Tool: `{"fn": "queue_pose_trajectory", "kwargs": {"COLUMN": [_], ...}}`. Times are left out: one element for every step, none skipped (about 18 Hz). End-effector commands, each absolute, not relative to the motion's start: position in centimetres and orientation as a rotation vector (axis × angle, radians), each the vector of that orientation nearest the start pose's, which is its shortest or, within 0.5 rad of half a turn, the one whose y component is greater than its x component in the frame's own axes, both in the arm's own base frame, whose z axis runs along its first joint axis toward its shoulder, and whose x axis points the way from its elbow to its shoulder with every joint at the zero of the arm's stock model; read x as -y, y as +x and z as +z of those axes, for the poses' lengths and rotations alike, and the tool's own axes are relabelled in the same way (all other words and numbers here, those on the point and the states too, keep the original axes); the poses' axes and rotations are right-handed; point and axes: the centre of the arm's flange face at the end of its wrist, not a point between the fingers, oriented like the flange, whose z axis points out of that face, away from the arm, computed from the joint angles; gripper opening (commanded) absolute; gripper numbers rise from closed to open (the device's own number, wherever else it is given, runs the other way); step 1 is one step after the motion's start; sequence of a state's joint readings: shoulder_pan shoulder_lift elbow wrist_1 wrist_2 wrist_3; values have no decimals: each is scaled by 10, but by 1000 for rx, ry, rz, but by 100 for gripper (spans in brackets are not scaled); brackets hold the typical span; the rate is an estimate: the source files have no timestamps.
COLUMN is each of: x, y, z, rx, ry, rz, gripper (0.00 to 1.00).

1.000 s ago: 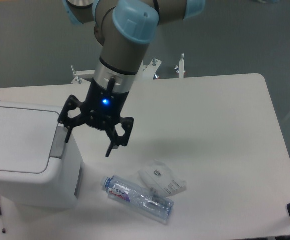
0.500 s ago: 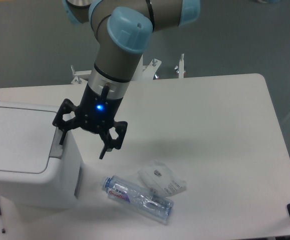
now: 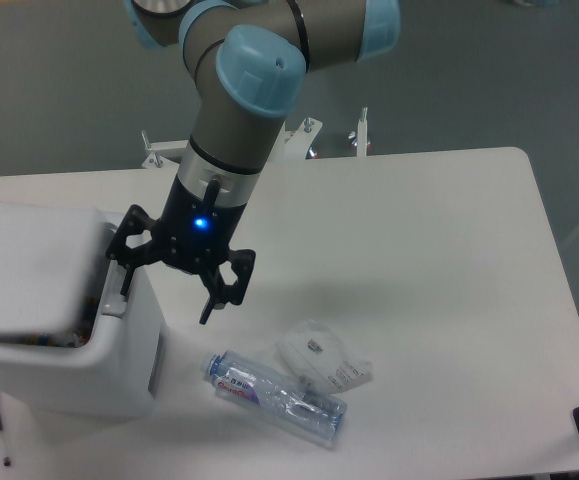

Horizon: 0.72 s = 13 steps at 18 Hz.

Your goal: Open the trash can

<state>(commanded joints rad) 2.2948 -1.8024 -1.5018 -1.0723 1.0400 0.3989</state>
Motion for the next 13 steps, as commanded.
{"fn": "queue_pose_trajectory", "kwargs": {"x": [-576,-576,-576,-576,-575,-575,-575,-574,-573,-570,-564,-560,-556], "y": [-264,-264,-264,-264,-264,-263,-263,-265,-270,-275,-287,-297,-310], "z": [464,464,465,465,467,470,472,474,477,478,478,481,481], "rx": [302,302,303,303,306,308,307,310,315,323,336,350,363], "ry": [-2544,-2544,-2542,-2542,-2540,-2537,-2534,-2531,-2526,-2524,-2521,-2512,-2500], "rz": [-359,-359,-358,-358,-357,-354,-351,-348,-338,-327,-311,-292,-265], "gripper": [100,100,100,100,100,100,100,100,100,100,100,100,100]}}
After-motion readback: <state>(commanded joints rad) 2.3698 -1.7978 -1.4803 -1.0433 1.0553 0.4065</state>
